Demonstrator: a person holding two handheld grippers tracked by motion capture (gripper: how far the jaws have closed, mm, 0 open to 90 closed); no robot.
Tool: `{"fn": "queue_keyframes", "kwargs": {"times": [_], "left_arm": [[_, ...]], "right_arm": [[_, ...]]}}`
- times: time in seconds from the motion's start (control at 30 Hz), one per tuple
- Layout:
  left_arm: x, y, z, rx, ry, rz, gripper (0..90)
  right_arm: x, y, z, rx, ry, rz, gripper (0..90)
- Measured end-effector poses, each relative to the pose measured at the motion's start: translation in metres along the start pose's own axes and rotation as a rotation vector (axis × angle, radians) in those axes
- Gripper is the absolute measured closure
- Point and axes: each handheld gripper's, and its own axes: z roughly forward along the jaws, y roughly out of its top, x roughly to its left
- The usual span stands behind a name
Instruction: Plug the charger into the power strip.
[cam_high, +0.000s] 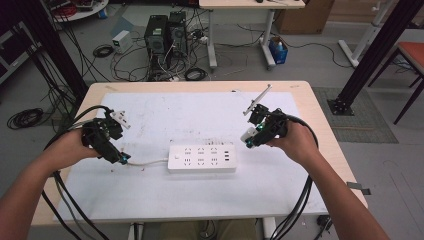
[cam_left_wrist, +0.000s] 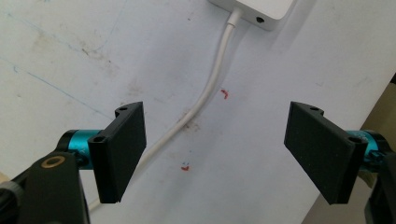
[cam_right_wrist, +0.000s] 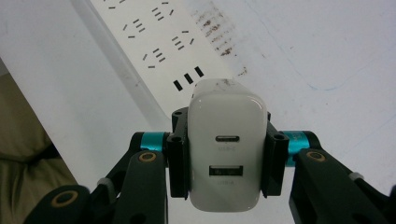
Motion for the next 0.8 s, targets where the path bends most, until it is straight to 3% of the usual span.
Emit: {"fn": "queue_keyframes", "kwargs": {"times": [0.1, 0.33, 0.47, 0.5, 0.57, 0.7, 0.8], "left_arm": [[-0.001, 0.005, -0.001, 0.023, -0.008, 0.015, 21.0], [0.000, 0.008, 0.002, 0.045, -0.024, 0.002, 21.0], [0.001, 0.008, 0.004, 0.051, -0.019, 0.022, 21.0], [0.000, 0.008, 0.005, 0.045, -0.021, 0.021, 21.0], [0.000, 0.007, 0.007, 0.040, -0.026, 0.028, 21.0], [-0.001, 0.007, 0.011, 0.043, -0.016, 0.045, 21.0], [0.000, 0.007, 0.014, 0.047, -0.015, 0.046, 21.0]], "right_arm": [[0.001, 0.006, 0.001, -0.010, 0.003, -0.007, 62.0], [0.000, 0.019, 0.007, 0.005, -0.028, -0.003, 62.0], [0.003, 0.033, 0.016, 0.021, 0.001, -0.062, 62.0], [0.005, 0.041, 0.022, 0.025, 0.020, -0.109, 62.1], [0.006, 0.044, 0.025, 0.029, 0.026, -0.126, 62.0], [0.014, 0.057, 0.048, 0.072, 0.073, -0.227, 62.1], [0.015, 0.061, 0.058, 0.106, 0.081, -0.242, 62.1]]}}
